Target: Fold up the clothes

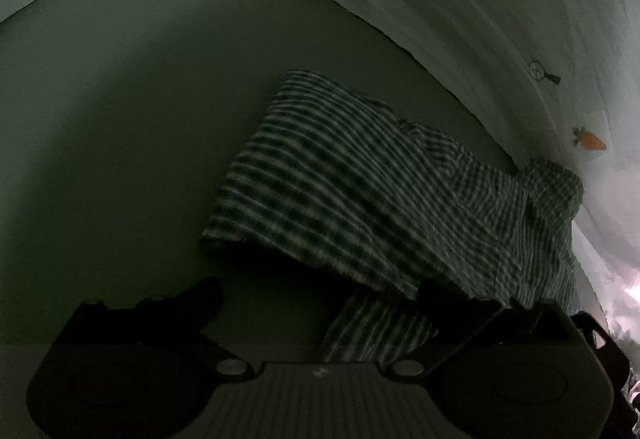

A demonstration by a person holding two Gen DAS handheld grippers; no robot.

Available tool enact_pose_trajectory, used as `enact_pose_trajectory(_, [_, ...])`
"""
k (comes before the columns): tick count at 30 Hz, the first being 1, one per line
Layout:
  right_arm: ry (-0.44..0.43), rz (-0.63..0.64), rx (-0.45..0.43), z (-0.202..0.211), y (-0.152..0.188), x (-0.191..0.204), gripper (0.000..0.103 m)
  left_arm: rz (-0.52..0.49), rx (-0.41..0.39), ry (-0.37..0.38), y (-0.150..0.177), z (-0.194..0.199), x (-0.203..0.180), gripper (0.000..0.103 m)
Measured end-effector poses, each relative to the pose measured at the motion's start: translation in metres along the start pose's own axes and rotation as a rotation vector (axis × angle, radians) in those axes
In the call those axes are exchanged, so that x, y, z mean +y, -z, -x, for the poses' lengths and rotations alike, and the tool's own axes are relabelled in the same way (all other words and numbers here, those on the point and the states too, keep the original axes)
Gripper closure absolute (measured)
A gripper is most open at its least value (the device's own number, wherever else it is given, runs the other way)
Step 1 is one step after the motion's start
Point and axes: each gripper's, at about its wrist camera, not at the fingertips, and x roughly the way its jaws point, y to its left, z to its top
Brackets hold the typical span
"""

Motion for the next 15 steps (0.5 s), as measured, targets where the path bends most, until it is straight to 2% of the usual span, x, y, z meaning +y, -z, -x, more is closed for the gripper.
enact_pose_trajectory(3, [-0.014, -0.007, -0.031, -0.007, 0.001, 0.006, 0.058, -0.014, -0.002, -0.002, 0.0, -0.002, -0.001, 0.0])
enact_pose_trajectory(5, [-0.015, 0.012, -0.059, -0.011, 0.001, 0.012, 0.07, -0.038, -0.001, -0.012, 0.001, -0.004, -0.004, 0.0])
enact_pose_trajectory(6, [-0.008, 0.035, -0.072, -0.011, 0.001, 0.017, 0.085, -0.05, 0.0, -0.017, 0.001, -0.003, -0.006, 0.0])
enact_pose_trajectory(7, [-0.006, 0.057, -0.077, -0.01, 0.001, 0.022, 0.09, -0.056, -0.001, -0.022, 0.002, -0.003, -0.006, 0.0])
enact_pose_trajectory(11, [-0.066, 0.159, -0.105, 0.004, 0.006, 0.042, 0.093, -0.054, -0.002, -0.043, 0.001, 0.0, -0.011, 0.0])
enact_pose_trajectory(15, [-0.14, 0.213, -0.157, 0.045, -0.001, 0.05, 0.093, -0.153, -0.036, -0.106, 0.006, 0.011, -0.034, 0.0])
